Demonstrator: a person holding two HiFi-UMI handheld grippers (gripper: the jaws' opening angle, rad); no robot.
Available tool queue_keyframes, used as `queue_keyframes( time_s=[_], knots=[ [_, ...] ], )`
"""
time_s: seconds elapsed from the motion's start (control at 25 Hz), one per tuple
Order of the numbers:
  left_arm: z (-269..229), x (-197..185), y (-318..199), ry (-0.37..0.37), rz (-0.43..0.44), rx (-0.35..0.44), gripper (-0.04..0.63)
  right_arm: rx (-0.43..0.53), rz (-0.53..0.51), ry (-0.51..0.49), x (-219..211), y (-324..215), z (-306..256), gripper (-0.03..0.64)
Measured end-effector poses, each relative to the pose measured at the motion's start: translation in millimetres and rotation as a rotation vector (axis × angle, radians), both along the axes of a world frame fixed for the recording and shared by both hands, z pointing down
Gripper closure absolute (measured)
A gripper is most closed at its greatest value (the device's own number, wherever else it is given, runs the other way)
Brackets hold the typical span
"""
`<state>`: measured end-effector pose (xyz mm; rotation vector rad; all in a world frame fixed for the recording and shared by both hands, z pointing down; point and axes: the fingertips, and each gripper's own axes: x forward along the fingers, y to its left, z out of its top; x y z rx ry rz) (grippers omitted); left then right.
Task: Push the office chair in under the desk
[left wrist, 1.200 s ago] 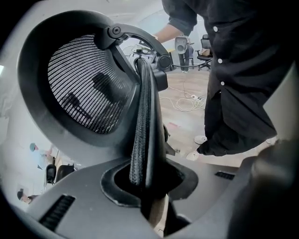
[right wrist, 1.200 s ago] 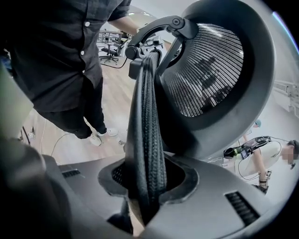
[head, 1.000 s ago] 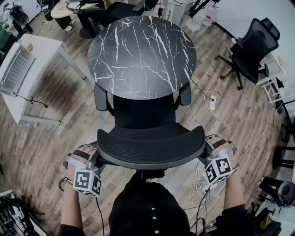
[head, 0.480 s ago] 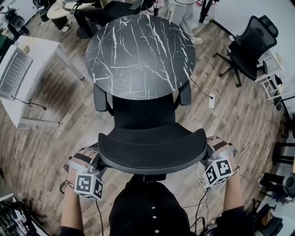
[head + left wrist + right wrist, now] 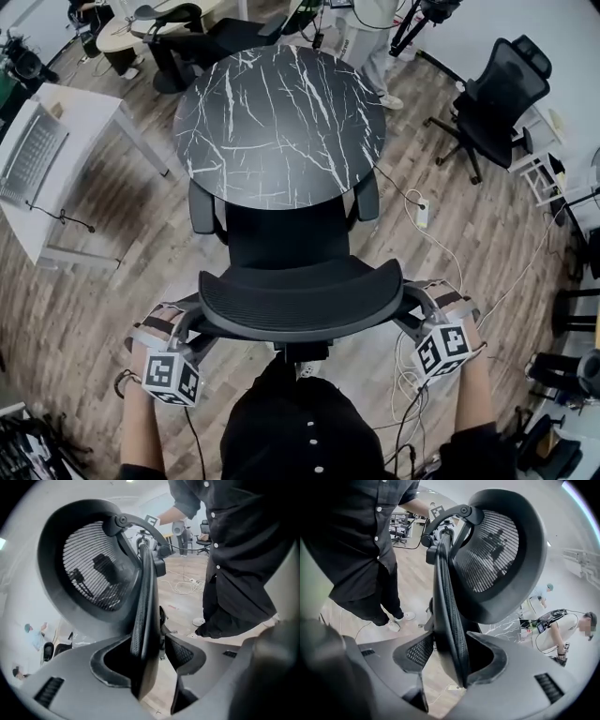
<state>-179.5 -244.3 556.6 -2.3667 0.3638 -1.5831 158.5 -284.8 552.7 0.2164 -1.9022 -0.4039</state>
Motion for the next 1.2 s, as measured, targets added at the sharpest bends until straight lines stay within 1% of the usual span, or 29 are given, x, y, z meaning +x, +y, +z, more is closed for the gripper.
queue_keyframes(
  time_s=[0.08,0.2,0.32,0.44,0.56,0.64,0.68,0.76,0.8,0.88,0.92,0.96,1.0,1.04,1.08,1.12,1.2],
  knots=[
    [-15,-11,-2,0.005,-0.049,0.03,0.357,0.014,0.014,-0.025,3,3,-9,0.373],
    [-37,-26,3,0.031,-0.105,0.08,0.366,0.037,0.054,-0.097,3,5,-27,0.373],
    [-64,-32,8,0.099,-0.177,0.147,0.443,0.042,0.113,-0.208,-1,6,-49,0.374],
    [-89,-31,12,0.173,-0.245,0.204,0.488,0.042,0.174,-0.351,-5,5,-75,0.388],
    [-106,-30,14,0.237,-0.321,0.268,0.524,0.054,0.208,-0.476,-8,4,-100,0.442],
    [-117,-29,16,0.283,-0.364,0.305,0.556,0.069,0.247,-0.59,-10,3,-118,0.508],
    [-124,-25,17,0.319,-0.377,0.318,0.565,0.08,0.268,-0.653,-11,1,-126,0.546],
    [-139,-18,18,0.406,-0.399,0.345,0.566,0.095,0.311,-0.763,-15,-1,-142,0.572],
    [-148,-15,17,0.451,-0.408,0.366,0.569,0.097,0.333,-0.807,-16,-2,-149,0.576],
    [-171,-7,15,0.541,-0.39,0.425,0.569,0.097,0.372,-0.888,-20,-2,-162,0.583],
    [-182,-5,15,0.581,-0.381,0.449,0.575,0.096,0.391,-0.914,-20,-2,-167,0.584],
    [-191,-6,14,0.626,-0.4,0.458,0.575,0.096,0.407,-0.926,-20,-1,-169,0.584],
    [-196,-8,13,0.688,-0.468,0.446,0.577,0.097,0.42,-0.929,-19,0,-171,0.586],
    [-200,-12,12,0.764,-0.567,0.421,0.579,0.097,0.431,-0.936,-17,1,-174,0.586],
    [-204,-15,11,0.828,-0.648,0.403,0.58,0.099,0.442,-0.953,-16,1,-177,0.586],
    [-210,-16,9,0.867,-0.686,0.402,0.58,0.106,0.455,-0.977,-16,1,-182,0.586],
    [-223,-16,5,0.92,-0.698,0.425,0.58,0.132,0.483,-1.026,-13,0,-193,0.586]
  ],
)
